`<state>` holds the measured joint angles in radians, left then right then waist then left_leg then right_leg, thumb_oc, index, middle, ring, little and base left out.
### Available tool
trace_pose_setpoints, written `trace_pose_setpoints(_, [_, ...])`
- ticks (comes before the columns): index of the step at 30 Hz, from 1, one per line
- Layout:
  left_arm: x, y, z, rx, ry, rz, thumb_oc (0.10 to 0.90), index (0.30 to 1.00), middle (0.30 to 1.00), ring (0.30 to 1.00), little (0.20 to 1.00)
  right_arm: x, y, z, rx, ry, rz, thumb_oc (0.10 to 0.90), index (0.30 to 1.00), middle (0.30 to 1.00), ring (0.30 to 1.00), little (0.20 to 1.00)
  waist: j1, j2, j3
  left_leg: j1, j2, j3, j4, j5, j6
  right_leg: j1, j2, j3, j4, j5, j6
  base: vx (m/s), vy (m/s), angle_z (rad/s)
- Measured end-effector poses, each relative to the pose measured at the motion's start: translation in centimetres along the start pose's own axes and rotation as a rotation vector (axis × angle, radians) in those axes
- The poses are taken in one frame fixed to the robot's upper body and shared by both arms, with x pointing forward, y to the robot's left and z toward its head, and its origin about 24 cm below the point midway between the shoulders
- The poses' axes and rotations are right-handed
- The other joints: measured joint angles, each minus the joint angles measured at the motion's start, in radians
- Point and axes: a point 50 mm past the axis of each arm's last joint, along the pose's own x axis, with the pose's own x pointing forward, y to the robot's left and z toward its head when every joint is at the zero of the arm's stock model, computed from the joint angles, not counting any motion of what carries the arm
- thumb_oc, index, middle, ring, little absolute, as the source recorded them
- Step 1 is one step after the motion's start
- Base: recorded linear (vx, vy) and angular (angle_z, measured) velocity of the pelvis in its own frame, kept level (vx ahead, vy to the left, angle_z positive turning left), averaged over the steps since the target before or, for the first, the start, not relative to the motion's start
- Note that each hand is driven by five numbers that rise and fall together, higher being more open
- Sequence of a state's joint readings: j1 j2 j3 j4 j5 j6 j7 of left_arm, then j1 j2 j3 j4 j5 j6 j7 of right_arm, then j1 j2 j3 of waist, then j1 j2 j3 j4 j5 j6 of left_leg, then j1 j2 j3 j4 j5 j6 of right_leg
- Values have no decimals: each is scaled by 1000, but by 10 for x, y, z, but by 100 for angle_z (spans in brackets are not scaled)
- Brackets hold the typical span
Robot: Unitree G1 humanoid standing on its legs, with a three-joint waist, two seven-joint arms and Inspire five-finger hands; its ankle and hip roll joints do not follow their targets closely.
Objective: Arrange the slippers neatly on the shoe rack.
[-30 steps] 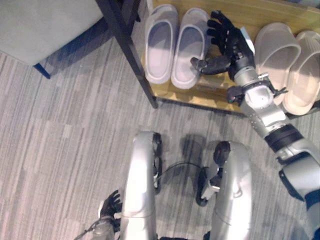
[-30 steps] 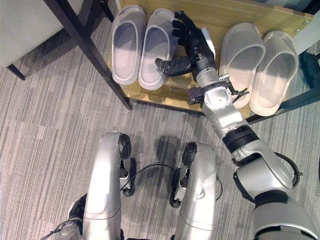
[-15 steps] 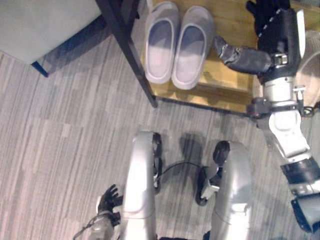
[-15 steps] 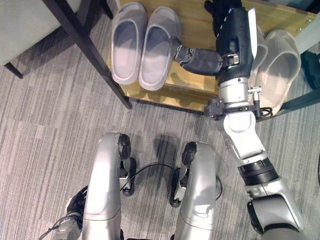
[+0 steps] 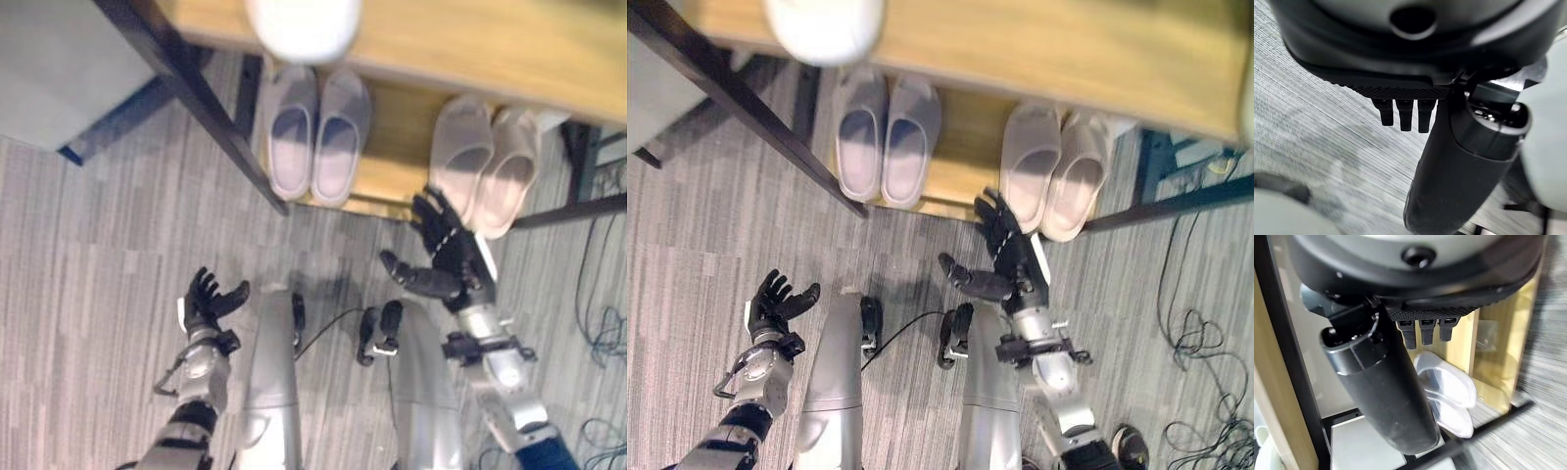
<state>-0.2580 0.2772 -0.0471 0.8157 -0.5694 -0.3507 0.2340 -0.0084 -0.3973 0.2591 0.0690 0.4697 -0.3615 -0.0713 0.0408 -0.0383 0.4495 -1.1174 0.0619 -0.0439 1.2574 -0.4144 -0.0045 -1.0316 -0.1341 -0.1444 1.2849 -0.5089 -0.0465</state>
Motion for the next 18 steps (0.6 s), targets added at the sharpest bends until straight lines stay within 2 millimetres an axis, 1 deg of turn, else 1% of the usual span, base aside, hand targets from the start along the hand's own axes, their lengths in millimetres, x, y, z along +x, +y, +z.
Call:
trace_pose_setpoints(2, [-10, 6, -14, 51, 34, 11, 800, 900, 900, 900, 900, -13, -7, -27, -23, 126, -53, 800, 900, 900, 900, 900, 6, -17, -16, 97, -4, 15, -96, 24, 2, 89, 0, 1, -88, 26, 3, 14, 18, 8])
trace_pose_setpoints(3, [-22, 16, -25, 118, 51, 25, 800, 900, 900, 900, 900, -28, -11, -47, -25, 216, -113, 800, 900, 900, 900, 900, 3, -32, -36, 169, -9, 20, -167, 41, 2, 156, 0, 0, -157, 42, 8, 41, 15, 8])
trace_pose_setpoints(4, [-35, 29, -29, 174, 49, 34, 800, 900, 900, 900, 900, -49, -18, -69, -32, 326, -186, 800, 900, 900, 900, 900, 6, -52, -64, 248, -15, 29, -251, 65, 2, 228, 0, 1, -234, 66, 16, 47, 15, 8])
trace_pose_setpoints(5, [-41, 37, -30, 190, 46, 35, 800, 900, 900, 900, 900, -60, -22, -80, -23, 380, -246, 800, 900, 900, 900, 900, 11, -62, -72, 297, -18, 30, -311, 87, 1, 271, 1, -3, -289, 84, 22, 91, 18, 8])
trace_pose_setpoints(6, [-47, 47, -28, 191, 25, 58, 800, 900, 900, 900, 900, -86, -32, -94, -28, 479, -347, 800, 900, 900, 900, 900, 15, -66, -106, 347, -23, 31, -391, 116, 4, 317, 1, -7, -366, 111, 31, 81, 6, 8])
trace_pose_setpoints(7, [-47, 51, -27, 185, 26, 78, 800, 900, 900, 900, 900, -94, -38, -100, -46, 518, -390, 800, 900, 900, 900, 900, 13, -66, -107, 387, -26, 36, -436, 134, 5, 359, 0, -10, -404, 126, 34, 46, 9, 8])
trace_pose_setpoints(8, [-47, 54, -32, 198, 52, 93, 800, 900, 900, 900, 900, -99, -45, -109, -67, 570, -433, 800, 900, 900, 900, 900, 15, -67, -107, 441, -32, 38, -499, 162, 5, 408, 0, -11, -461, 152, 42, 60, 12, 1])
trace_pose_setpoints(9, [-49, 61, -32, 211, 74, 108, 800, 900, 900, 900, 900, -106, -52, -117, -76, 632, -510, 800, 900, 900, 900, 900, 13, -61, -119, 519, -35, 51, -591, 195, 7, 478, -1, -12, -543, 184, 53, 127, -7, -9])
trace_pose_setpoints(10, [-59, 64, -19, 212, 53, 74, 800, 900, 900, 900, 900, -106, -55, -117, -58, 633, -541, 800, 900, 900, 900, 900, 9, -66, -120, 557, -34, 63, -640, 215, 10, 507, -1, -13, -585, 204, 51, 173, -34, -17])
trace_pose_setpoints(11, [-78, 60, -6, 252, -68, -40, 800, 900, 900, 900, 900, -113, -62, -120, -71, 638, -598, 800, 900, 900, 900, 900, 11, -56, -124, 622, -36, 62, -731, 253, 7, 572, -1, -25, -668, 236, 65, 180, -62, -9])
trace_pose_setpoints(12, [-79, 55, -10, 263, -97, -67, 800, 900, 900, 900, 900, -121, -69, -125, -106, 674, -625, 800, 900, 900, 900, 900, 17, -38, -133, 661, -39, 63, -769, 271, 7, 611, -4, -35, -710, 260, 71, 252, -103, 5])
trace_pose_setpoints(13, [-72, 47, -33, 308, -23, -83, 800, 900, 900, 900, 900, -135, -84, -130, -159, 770, -678, 800, 900, 900, 900, 900, 21, -4, -154, 760, -49, 65, -859, 299, 9, 702, -5, -39, -784, 280, 75, 205, -83, 14])
trace_pose_setpoints(14, [-69, 50, -52, 349, 70, -67, 800, 900, 900, 900, 900, -143, -87, -134, -184, 823, -687, 800, 900, 900, 900, 900, 21, 10, -178, 818, -54, 66, -923, 320, 7, 751, -3, -40, -835, 296, 81, 216, -71, 2])
trace_pose_setpoints(15, [-78, 59, -85, 437, 268, -55, 800, 900, 900, 900, 900, -157, -84, -141, -203, 891, -681, 800, 900, 900, 900, 900, 12, 6, -247, 885, -58, 68, -1025, 354, 0, 799, 4, -41, -909, 317, 91, 159, -9, -12])
trace_pose_setpoints(16, [-92, 71, -104, 551, 375, -81, 800, 900, 900, 900, 900, -162, -79, -145, -199, 911, -677, 800, 900, 900, 900, 900, -12, 7, -296, 927, -56, 73, -1087, 384, 3, 826, 12, -39, -951, 339, 84, 236, -12, -25])
trace_pose_setpoints(17, [-100, 70, -112, 674, 408, -164, 800, 900, 900, 900, 900, -168, -77, -147, -198, 927, -678, 800, 900, 900, 900, 900, -22, 22, -326, 975, -47, 86, -1160, 417, 3, 858, 25, -38, -1007, 361, 78, 248, -26, -23])
trace_pose_setpoints(18, [-106, 65, -114, 741, 397, -238, 800, 900, 900, 900, 900, -176, -81, -145, -210, 944, -691, 800, 900, 900, 900, 900, -27, 32, -335, 1020, -40, 91, -1228, 444, 2, 896, 39, -38, -1065, 382, 80, 168, -27, -18])
